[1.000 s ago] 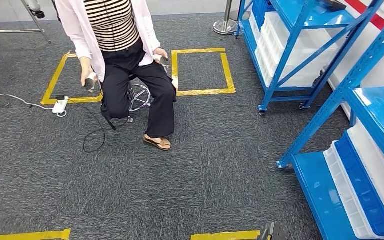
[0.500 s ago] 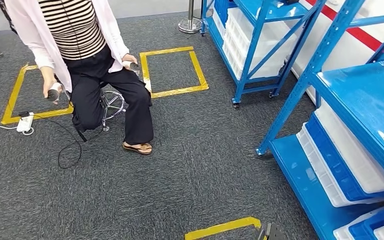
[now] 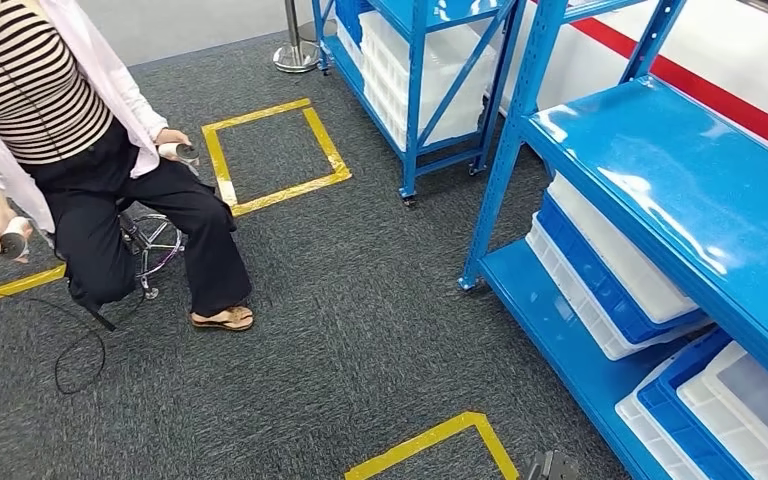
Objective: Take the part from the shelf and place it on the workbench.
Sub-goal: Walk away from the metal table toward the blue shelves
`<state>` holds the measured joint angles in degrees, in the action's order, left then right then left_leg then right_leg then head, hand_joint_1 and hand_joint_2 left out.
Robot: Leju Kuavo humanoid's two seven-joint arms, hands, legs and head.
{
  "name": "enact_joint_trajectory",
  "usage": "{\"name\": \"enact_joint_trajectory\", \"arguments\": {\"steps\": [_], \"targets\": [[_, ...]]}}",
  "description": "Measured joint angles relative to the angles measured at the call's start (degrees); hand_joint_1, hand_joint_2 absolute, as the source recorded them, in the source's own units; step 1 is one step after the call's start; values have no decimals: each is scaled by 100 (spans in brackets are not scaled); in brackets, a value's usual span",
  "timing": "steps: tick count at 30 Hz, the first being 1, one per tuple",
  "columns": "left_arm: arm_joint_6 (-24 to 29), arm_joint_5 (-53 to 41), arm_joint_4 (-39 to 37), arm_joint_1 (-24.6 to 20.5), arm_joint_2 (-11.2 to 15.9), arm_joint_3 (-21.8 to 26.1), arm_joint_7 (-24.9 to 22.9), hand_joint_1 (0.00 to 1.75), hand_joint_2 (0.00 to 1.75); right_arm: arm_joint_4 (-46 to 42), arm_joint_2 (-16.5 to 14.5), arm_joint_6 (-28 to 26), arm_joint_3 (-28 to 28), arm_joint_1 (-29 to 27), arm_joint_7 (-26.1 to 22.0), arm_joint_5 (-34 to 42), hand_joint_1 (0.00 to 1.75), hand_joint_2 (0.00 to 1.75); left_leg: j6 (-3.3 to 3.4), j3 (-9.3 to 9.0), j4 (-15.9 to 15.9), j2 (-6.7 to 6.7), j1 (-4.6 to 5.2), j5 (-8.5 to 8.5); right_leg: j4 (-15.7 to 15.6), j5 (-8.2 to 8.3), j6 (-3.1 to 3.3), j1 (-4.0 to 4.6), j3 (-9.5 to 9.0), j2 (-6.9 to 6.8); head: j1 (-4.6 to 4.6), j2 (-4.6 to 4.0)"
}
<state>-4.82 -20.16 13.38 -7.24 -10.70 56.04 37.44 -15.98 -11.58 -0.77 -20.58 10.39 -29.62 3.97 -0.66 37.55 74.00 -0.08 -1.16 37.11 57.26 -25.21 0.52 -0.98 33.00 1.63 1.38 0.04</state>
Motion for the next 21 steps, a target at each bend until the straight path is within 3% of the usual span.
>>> {"name": "enact_joint_trajectory", "arguments": {"steps": [1,2,3,5,6,7,9,11,13,15,16,17,19,21], "targets": [[-2,12,-1,3,1,1,-3,0,0,1,7,0,-1,-10,0,8,0,0,4,21,-10,-8,-5,-93,4,0,-1,4,-7,86,-1,0],[-6,27,-1,4,4,1,-14,0,0,1,14,0,-2,-16,0,12,0,0,7,-69,-252,-26,-16,-291,9,-1,-4,2,-17,172,-1,0],[-13,51,-1,6,9,2,-34,0,0,1,16,0,-3,-18,0,15,0,0,4,-231,-645,-112,-39,-541,19,-2,-8,0,-22,258,-1,0],[-27,97,-1,18,17,8,-88,0,0,1,11,0,-2,-2,-1,15,0,0,-9,-512,-1341,-385,-84,-849,59,-4,-39,26,12,401,-1,0],[-34,120,-2,27,18,10,-108,0,0,1,5,0,-2,4,-1,13,0,0,-5,-570,-1504,-481,-89,-896,67,4,-71,37,46,461,0,0],[-38,134,-2,35,18,13,-118,0,0,1,2,0,-1,3,-2,10,0,0,17,-576,-1545,-492,-71,-890,61,20,-115,44,79,520,0,0],[-47,159,-3,42,12,15,-121,0,0,2,-2,0,-2,-19,-2,3,0,0,108,-582,-1581,-351,-43,-933,46,49,-201,34,146,569,2,0],[-53,172,-2,51,10,21,-124,0,0,3,-6,0,-1,-24,0,-5,0,0,216,-600,-1639,-197,-33,-975,316,-92,-208,46,310,306,26,0],[-53,186,-1,73,20,37,-133,0,0,3,-13,0,1,-15,12,-14,0,0,280,-602,-1656,-27,-4,-980,1008,-419,-162,48,643,-5,60,0],[-49,197,-2,101,26,55,-146,0,0,4,-13,0,0,-31,41,-16,0,0,295,-596,-1654,148,28,-975,1654,-653,-174,33,939,-78,72,0],[-47,199,-2,111,26,61,-155,0,0,5,-10,0,-1,-49,61,-13,0,0,294,-594,-1653,225,37,-972,1692,-650,-206,29,935,-95,72,0],[-45,203,-3,117,25,63,-164,0,0,6,-6,0,-1,-67,79,-8,0,0,291,-595,-1652,300,41,-970,1507,-572,-247,26,814,-123,74,0],[-49,211,-3,120,25,66,-176,0,0,7,5,0,-1,-77,98,-1,0,0,266,-610,-1649,430,54,-954,661,-309,-290,34,324,-325,77,0],[-56,213,-3,120,27,71,-175,0,0,7,13,0,-1,-54,108,0,0,0,211,-642,-1645,546,80,-926,101,-144,-246,77,13,-521,72,0]]}}
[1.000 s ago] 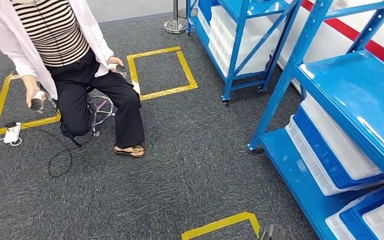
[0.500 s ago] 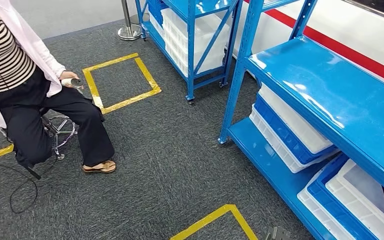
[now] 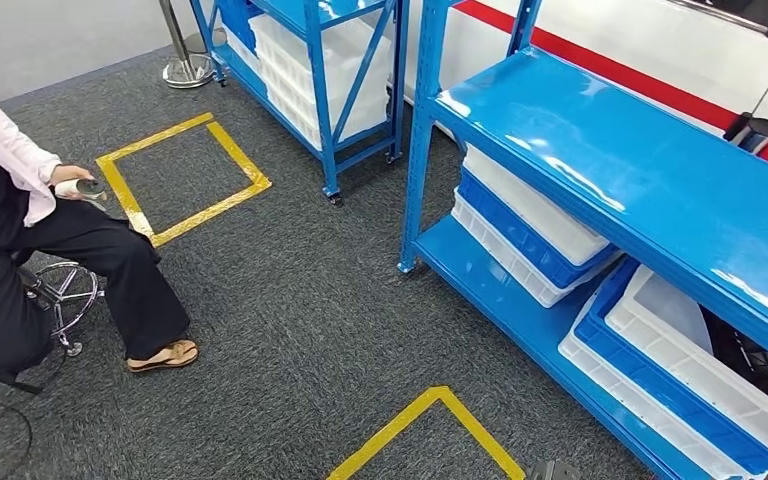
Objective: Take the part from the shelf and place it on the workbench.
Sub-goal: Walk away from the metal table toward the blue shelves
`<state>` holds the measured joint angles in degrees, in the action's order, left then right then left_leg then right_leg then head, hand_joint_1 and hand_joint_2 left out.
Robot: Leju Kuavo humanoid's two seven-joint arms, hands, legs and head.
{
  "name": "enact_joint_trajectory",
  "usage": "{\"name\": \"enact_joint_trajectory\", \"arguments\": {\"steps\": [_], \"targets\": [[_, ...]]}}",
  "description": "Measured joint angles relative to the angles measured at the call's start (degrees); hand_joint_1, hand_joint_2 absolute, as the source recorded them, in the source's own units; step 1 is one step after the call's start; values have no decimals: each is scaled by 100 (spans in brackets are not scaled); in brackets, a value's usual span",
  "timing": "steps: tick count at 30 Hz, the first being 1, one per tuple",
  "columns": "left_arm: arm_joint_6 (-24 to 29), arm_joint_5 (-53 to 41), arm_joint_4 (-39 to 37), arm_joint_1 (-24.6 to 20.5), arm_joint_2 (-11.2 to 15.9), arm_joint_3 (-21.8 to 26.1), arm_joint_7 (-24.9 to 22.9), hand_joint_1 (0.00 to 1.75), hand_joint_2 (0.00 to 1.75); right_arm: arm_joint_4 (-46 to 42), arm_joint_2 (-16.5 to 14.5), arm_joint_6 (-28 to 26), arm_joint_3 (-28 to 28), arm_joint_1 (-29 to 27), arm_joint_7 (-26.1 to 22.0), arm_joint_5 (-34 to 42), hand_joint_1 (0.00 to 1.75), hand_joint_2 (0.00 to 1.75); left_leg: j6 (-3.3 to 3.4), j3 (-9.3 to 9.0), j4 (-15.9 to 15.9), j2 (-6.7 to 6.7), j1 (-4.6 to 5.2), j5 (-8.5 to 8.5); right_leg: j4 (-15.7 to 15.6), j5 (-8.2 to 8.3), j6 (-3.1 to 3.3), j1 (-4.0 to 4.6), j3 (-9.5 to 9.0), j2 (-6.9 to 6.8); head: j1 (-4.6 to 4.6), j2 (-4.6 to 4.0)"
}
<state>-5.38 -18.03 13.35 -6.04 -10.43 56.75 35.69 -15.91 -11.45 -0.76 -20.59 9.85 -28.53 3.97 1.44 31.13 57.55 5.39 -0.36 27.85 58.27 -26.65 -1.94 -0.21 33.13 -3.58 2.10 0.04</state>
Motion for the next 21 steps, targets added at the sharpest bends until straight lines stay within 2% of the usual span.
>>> {"name": "enact_joint_trajectory", "arguments": {"steps": [1,2,3,4,5,6,7,8,9,10,11,12,14,15,16,18,19,21], "targets": [[-2,1,0,-3,1,3,0,0,0,0,4,0,0,9,7,0,0,0,-31,-20,-3,55,10,11,-68,23,38,26,-27,-23,-3,0],[-2,3,0,-10,-2,7,-1,0,0,0,10,0,0,12,12,0,0,0,-63,-45,-12,111,6,18,-75,41,68,42,-16,37,-3,0],[-2,5,0,-21,-3,9,-4,0,0,0,16,0,0,10,15,1,0,0,-101,-62,-9,128,-10,33,-93,55,104,4,-26,103,-4,0],[-2,8,0,-31,-4,12,-8,0,0,0,22,1,0,8,16,2,0,0,-134,-58,47,54,-26,92,-113,74,147,-29,-41,167,-10,0],[-3,9,0,-38,-4,15,-11,0,0,0,26,3,0,12,16,4,0,0,-164,-10,202,-82,-40,211,-133,95,193,-65,-59,228,-19,0],[-3,9,0,-37,-1,19,-13,0,0,0,22,7,0,18,16,4,0,0,-187,108,494,-259,-54,396,-146,114,232,-100,-80,288,-31,0],[-4,8,-1,-30,1,22,-14,0,0,0,19,12,0,25,16,5,0,0,-198,282,894,-423,-57,617,-145,127,261,-92,-74,350,-42,0],[-4,8,-2,-21,0,26,-15,0,0,1,14,16,0,29,16,4,0,0,-210,481,1317,-508,-61,807,-144,133,274,-87,-67,416,-48,0],[-4,7,-3,-11,0,31,-15,0,0,1,11,19,0,27,17,4,0,0,-221,647,1641,-545,-66,912,-143,138,280,-85,-62,491,-51,0],[-4,10,-4,-5,1,34,-17,0,0,2,13,20,0,21,18,7,0,0,-230,723,1763,-556,-75,890,-141,141,283,-84,-62,570,-54,0],[-1,14,-4,-3,2,39,-23,0,0,2,15,20,0,16,21,10,0,0,-235,688,1651,-563,-90,751,-140,143,279,-87,-68,650,-54,0],[4,21,-4,-2,4,43,-34,0,0,2,15,23,0,12,26,17,0,0,-239,549,1328,-603,-114,535,-135,145,274,-91,-77,731,-54,0],[23,39,-4,0,13,51,-67,0,0,2,12,30,0,21,37,45,0,0,-243,199,517,-849,-166,148,-103,143,244,-73,-64,877,-54,0],[38,47,-6,3,16,56,-89,0,0,2,9,34,0,28,41,65,0,0,-240,91,244,-955,-180,51,-85,142,216,-58,-40,939,-54,0],[52,54,-8,4,18,61,-106,0,0,2,11,40,-1,33,44,91,0,0,-221,45,107,-1009,-175,19,-76,148,175,-41,-3,1002,-53,0],[71,63,-11,-3,9,68,-130,0,0,3,22,58,-2,17,39,140,0,0,-144,46,57,-895,-147,-7,-78,175,86,-33,75,1099,-53,0],[73,68,-12,-10,2,71,-131,0,0,3,31,71,-2,0,36,159,0,0,-89,44,35,-823,-137,-30,-39,166,59,-31,125,1038,-52,0],[78,75,-13,-6,-8,76,-131,0,0,5,37,88,-2,-17,29,176,0,0,6,40,-13,-670,-139,-73,312,-13,70,-26,322,737,-28,0]]}}
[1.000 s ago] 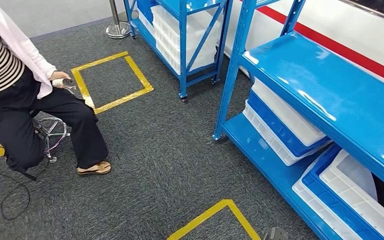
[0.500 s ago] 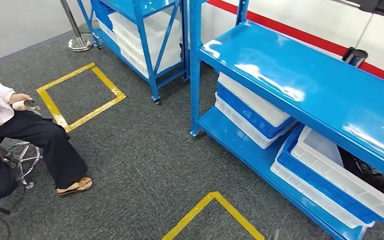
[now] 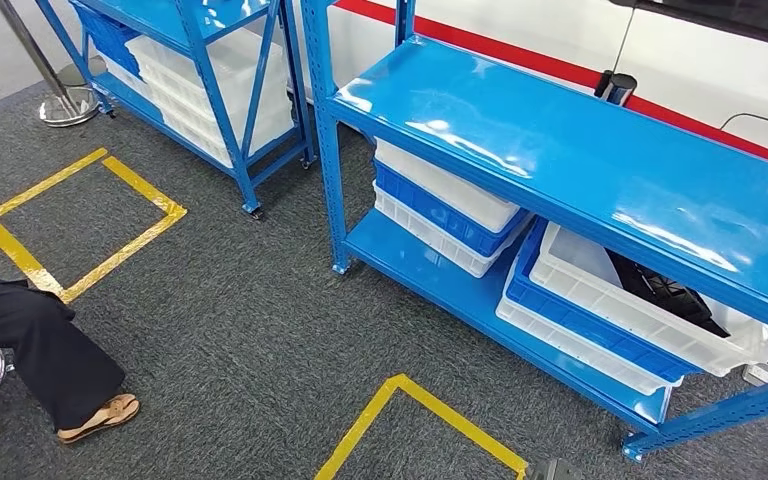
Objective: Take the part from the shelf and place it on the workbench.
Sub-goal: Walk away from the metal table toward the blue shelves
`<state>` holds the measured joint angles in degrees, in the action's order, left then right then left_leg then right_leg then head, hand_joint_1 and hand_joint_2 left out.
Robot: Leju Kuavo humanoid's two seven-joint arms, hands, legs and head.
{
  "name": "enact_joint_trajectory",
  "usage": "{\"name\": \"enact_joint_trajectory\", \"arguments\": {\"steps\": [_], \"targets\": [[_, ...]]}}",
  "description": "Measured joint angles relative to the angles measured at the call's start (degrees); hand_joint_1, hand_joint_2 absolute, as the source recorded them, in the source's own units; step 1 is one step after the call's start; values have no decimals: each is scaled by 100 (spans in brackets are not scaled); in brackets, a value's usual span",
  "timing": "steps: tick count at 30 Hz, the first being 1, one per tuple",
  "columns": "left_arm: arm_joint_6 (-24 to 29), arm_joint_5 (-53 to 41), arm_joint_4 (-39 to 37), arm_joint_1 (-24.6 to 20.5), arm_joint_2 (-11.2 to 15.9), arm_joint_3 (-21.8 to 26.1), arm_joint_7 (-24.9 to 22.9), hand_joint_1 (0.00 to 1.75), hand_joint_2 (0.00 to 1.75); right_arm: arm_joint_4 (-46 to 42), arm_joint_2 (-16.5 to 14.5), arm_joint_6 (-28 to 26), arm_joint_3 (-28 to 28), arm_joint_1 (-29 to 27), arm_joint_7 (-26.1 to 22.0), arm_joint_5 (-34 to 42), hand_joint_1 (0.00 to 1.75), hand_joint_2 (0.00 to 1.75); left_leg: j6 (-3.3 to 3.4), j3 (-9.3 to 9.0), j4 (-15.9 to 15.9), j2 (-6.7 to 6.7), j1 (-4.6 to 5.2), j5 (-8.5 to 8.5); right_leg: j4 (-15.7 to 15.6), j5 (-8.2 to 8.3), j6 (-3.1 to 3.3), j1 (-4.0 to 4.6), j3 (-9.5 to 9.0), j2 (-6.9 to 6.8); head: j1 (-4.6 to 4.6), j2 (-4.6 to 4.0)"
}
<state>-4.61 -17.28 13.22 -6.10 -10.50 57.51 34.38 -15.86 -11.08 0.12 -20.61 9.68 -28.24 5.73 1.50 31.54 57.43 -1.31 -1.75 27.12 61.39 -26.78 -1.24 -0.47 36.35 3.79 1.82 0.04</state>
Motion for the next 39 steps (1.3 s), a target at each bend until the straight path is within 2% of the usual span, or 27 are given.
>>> {"name": "enact_joint_trajectory", "arguments": {"steps": [1,2,4,5,6,7,9,10,12,13,15,17,18,19,20,21,22,24,26,28,30,32,34,35,36,38,39], "targets": [[2,0,0,8,5,3,-1,0,0,1,-2,6,0,-1,-1,2,0,0,23,3,-3,82,13,-3,364,-172,22,-7,180,-168,13,0],[5,0,0,16,9,6,-2,0,0,1,-3,10,0,0,-1,2,0,0,35,10,-2,172,23,-2,779,-347,31,-14,382,-253,24,0],[9,-9,-1,21,10,10,-10,0,0,2,-4,14,0,-15,-2,3,0,0,36,20,1,343,38,2,1322,-528,-8,-34,629,-307,26,0],[9,-18,-2,19,7,10,-16,0,0,3,-2,15,0,-27,-2,4,0,0,30,20,3,415,40,5,1246,-480,-52,-39,571,-325,28,0],[9,-28,-4,18,2,10,-23,0,0,3,2,15,0,-36,-2,6,0,0,21,16,3,483,39,11,949,-367,-97,-44,397,-367,29,0],[8,-40,-5,17,-3,9,-30,0,0,3,6,19,0,-38,-4,8,0,0,5,2,6,547,43,21,502,-226,-133,-47,138,-490,30,0],[7,-68,-8,15,-5,7,-39,0,0,3,8,36,0,-26,-24,16,0,0,-57,-35,12,660,75,58,-186,-30,-118,-17,-251,-779,32,0],[3,-88,-9,12,-4,4,-42,0,0,3,7,50,0,-22,-39,23,0,0,-93,-62,13,718,91,79,-337,8,-82,3,-329,-863,27,0],[-7,-117,-11,-2,-6,-4,-46,0,0,3,9,75,-1,-30,-67,40,0,0,-160,-118,-3,841,93,110,-358,26,-3,27,-320,-765,20,0],[-10,-127,-11,-13,-8,-7,-49,0,0,3,13,85,-1,-43,-74,45,0,0,-192,-138,7,850,72,136,-369,38,32,-5,-326,-693,18,0],[-11,-134,-11,-29,-7,-10,-53,0,0,4,22,99,-3,-56,-96,65,0,0,-248,-78,230,619,33,325,-392,70,107,-67,-361,-552,5,0],[-5,-136,-14,-25,-3,-9,-65,0,0,7,19,124,-5,-58,-114,87,0,0,-267,226,929,267,18,720,-393,90,161,-72,-360,-401,-18,0],[0,-136,-16,-18,-3,-9,-72,0,0,9,16,136,-5,-62,-118,94,0,0,-268,409,1314,179,18,888,-392,95,176,-62,-356,-319,-26,0],[5,-136,-17,-12,-3,-8,-79,0,0,11,11,144,-5,-72,-120,97,0,0,-264,542,1559,144,19,947,-390,96,180,-51,-357,-230,-29,0],[9,-135,-19,-9,-2,-8,-81,0,0,13,12,146,-5,-83,-120,99,0,0,-255,597,1625,131,19,907,-389,96,180,-44,-362,-152,-31,0],[10,-134,-19,-9,0,-7,-83,0,0,14,15,146,-6,-94,-120,101,0,0,-239,533,1436,109,18,739,-387,96,178,-42,-371,-68,-32,0],[12,-133,-20,-10,3,-7,-84,0,0,15,17,146,-7,-101,-120,102,0,0,-219,404,1117,59,14,524,-385,97,176,-42,-381,13,-32,0],[13,-132,-20,-11,9,-7,-86,0,0,16,13,146,-7,-97,-120,103,0,0,-183,95,383,-189,5,180,-366,96,154,-15,-375,163,-35,0],[11,-133,-21,-14,11,-7,-88,0,0,16,7,146,-7,-91,-122,103,0,0,-156,-17,93,-316,20,115,-359,109,100,5,-330,270,-37,0],[10,-132,-22,-28,1,-7,-88,0,0,17,12,146,-7,-107,-125,104,0,0,-92,-26,51,-191,39,90,-381,135,15,0,-264,370,-39,0],[10,-131,-22,-43,-9,-8,-88,0,0,20,22,146,-7,-118,-131,111,0,0,9,-47,-13,-41,40,46,-184,32,-20,9,-135,184,-14,0],[12,-132,-22,-43,-8,-7,-88,0,0,22,27,146,-7,-102,-143,141,0,0,72,-53,-41,117,55,28,436,-272,15,4,153,-154,28,0],[15,-132,-23,-41,-5,-7,-90,0,0,25,26,132,-14,-94,-184,208,0,0,87,-45,-38,249,79,32,1150,-551,8,-20,483,-279,46,0],[16,-132,-23,-46,-5,-7,-91,0,0,26,27,97,-20,-99,-212,225,0,0,86,-43,-36,291,82,34,1261,-574,-25,-32,519,-301,47,0],[17,-131,-23,-57,-7,-8,-91,0,0,27,28,34,-26,-103,-235,223,0,0,82,-44,-34,326,82,37,1159,-517,-76,-45,442,-324,49,0],[18,-130,-22,-91,-12,-12,-93,0,0,27,30,-120,-26,-91,-255,168,0,0,59,-60,-31,365,75,46,344,-231,-159,-69,-27,-391,55,0],[18,-129,-22,-109,-14,-15,-93,0,0,27,28,-176,-24,-74,-255,146,0,0,32,-71,-28,374,85,58,-56,-108,-161,-58,-244,-430,57,0]]}}
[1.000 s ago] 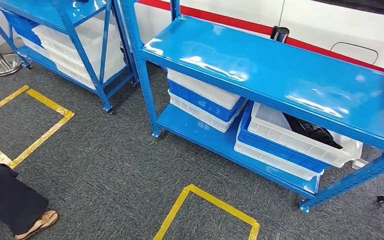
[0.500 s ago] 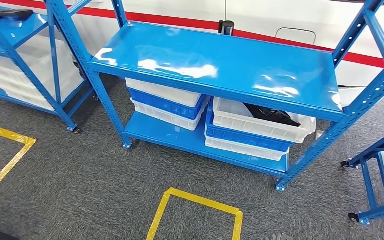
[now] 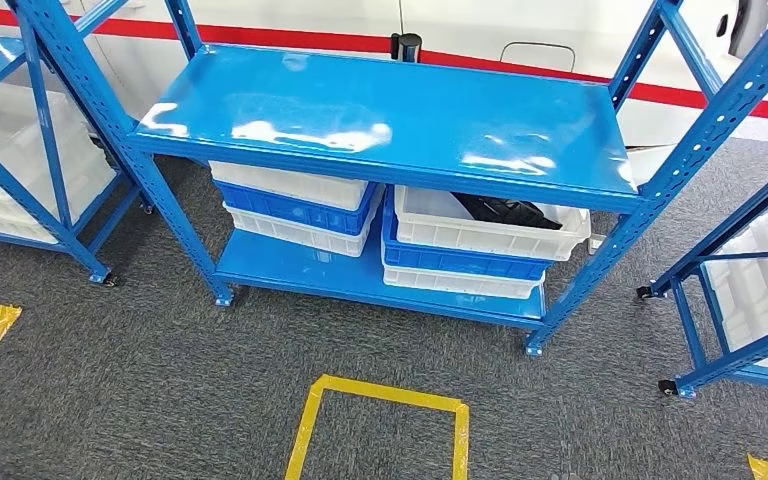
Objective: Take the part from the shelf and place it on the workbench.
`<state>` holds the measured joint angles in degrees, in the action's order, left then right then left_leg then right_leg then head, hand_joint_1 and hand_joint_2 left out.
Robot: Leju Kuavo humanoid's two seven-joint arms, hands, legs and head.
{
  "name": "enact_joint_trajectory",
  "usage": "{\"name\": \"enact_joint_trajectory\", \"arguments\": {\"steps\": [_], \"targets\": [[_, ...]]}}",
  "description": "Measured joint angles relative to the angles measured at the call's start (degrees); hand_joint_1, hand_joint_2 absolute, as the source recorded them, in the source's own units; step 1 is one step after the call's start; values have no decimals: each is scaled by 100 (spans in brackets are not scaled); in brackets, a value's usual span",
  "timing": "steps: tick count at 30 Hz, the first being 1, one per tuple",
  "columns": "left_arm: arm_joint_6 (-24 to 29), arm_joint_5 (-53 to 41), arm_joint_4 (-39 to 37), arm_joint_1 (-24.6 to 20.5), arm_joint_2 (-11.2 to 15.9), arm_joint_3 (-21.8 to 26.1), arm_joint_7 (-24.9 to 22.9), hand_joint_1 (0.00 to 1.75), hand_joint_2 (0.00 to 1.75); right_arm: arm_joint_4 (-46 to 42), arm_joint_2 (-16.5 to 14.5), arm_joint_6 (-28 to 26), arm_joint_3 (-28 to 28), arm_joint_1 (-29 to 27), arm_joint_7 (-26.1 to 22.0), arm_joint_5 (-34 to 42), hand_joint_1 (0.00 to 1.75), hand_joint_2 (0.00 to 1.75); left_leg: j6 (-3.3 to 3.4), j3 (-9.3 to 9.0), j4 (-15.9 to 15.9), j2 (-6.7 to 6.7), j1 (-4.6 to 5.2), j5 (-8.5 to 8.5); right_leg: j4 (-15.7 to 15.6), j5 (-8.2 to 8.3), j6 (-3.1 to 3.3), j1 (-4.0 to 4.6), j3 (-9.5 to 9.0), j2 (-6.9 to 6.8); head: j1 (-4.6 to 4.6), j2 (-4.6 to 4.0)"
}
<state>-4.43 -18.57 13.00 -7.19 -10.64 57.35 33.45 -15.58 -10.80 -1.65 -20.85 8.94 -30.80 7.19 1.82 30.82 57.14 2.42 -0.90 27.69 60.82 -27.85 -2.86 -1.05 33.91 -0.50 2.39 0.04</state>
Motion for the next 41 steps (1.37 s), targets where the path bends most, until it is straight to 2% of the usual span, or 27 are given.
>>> {"name": "enact_joint_trajectory", "arguments": {"steps": [1,2,5,8,15,21,41], "targets": [[0,1,1,-14,-1,-3,0,0,0,0,-3,-30,2,16,0,-9,0,0,-26,-11,3,6,10,12,-250,69,17,14,-139,-29,-1,0],[-2,1,1,-27,0,-8,1,0,0,0,-5,-42,3,29,-1,-11,0,0,-36,-15,12,5,22,33,-357,98,40,19,-199,-45,-6,0],[-13,2,1,-55,5,-23,6,0,0,0,-6,-52,4,44,-6,-6,0,0,-44,-19,22,-1,9,38,-372,119,66,14,-223,-36,-28,0],[-14,7,1,-85,6,-34,8,0,0,0,5,-80,8,61,-11,-1,0,0,-86,-22,-6,-2,-24,6,-368,125,86,43,-214,-31,-31,0],[-1,63,1,-181,13,-69,15,0,0,-1,7,-144,37,164,16,-2,0,0,-142,-36,-55,-2,-33,-24,-367,126,136,61,-203,-29,-32,0],[-9,75,1,-197,16,-73,37,0,0,-2,7,-161,82,174,15,-2,0,0,-152,-40,-56,-1,-23,-26,-366,125,140,73,-199,-30,-30,0],[70,113,1,-186,35,-78,111,0,0,-2,7,-147,159,172,15,-45,0,0,-150,-39,-54,-2,21,-25,-367,126,138,39,-199,-31,-30,0]]}}
